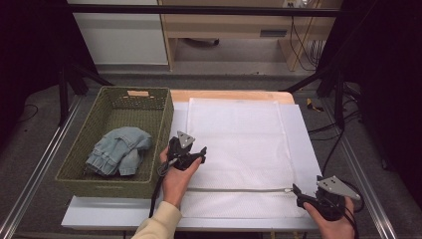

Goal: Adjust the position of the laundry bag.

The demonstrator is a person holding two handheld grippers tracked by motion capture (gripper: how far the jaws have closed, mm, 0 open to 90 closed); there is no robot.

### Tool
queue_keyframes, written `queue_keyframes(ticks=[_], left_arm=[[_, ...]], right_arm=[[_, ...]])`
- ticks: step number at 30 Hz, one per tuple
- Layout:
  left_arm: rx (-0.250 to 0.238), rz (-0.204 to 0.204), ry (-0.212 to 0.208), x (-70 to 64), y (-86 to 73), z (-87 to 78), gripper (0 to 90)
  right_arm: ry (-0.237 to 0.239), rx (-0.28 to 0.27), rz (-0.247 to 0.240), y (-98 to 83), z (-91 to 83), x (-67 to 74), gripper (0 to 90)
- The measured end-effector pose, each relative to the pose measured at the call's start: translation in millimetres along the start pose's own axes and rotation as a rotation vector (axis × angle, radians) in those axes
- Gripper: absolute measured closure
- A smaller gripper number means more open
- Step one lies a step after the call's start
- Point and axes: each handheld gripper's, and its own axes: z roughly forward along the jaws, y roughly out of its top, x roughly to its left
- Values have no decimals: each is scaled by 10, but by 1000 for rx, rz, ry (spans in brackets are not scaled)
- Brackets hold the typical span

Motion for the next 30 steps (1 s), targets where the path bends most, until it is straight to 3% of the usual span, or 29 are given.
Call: queue_keyframes(ticks=[3, 6, 13, 20, 30], left_arm=[[-18, -2, -25, -61, 7, -73, 250], [-48, 9, -77, -182, 13, -215, 215], [-111, 40, -101, -361, -54, -481, 97], [-97, 78, -139, -491, -193, -632, 83], [-78, 63, -167, -546, -444, -720, 84]], right_arm=[[3, -4, 2, 0, -4, -1, 137], [8, -9, 3, 0, -5, -1, 137], [20, 3, -6, -4, 15, 11, 126], [26, 10, -4, -13, 13, 9, 157], [44, 6, 10, -37, 27, -9, 222]])
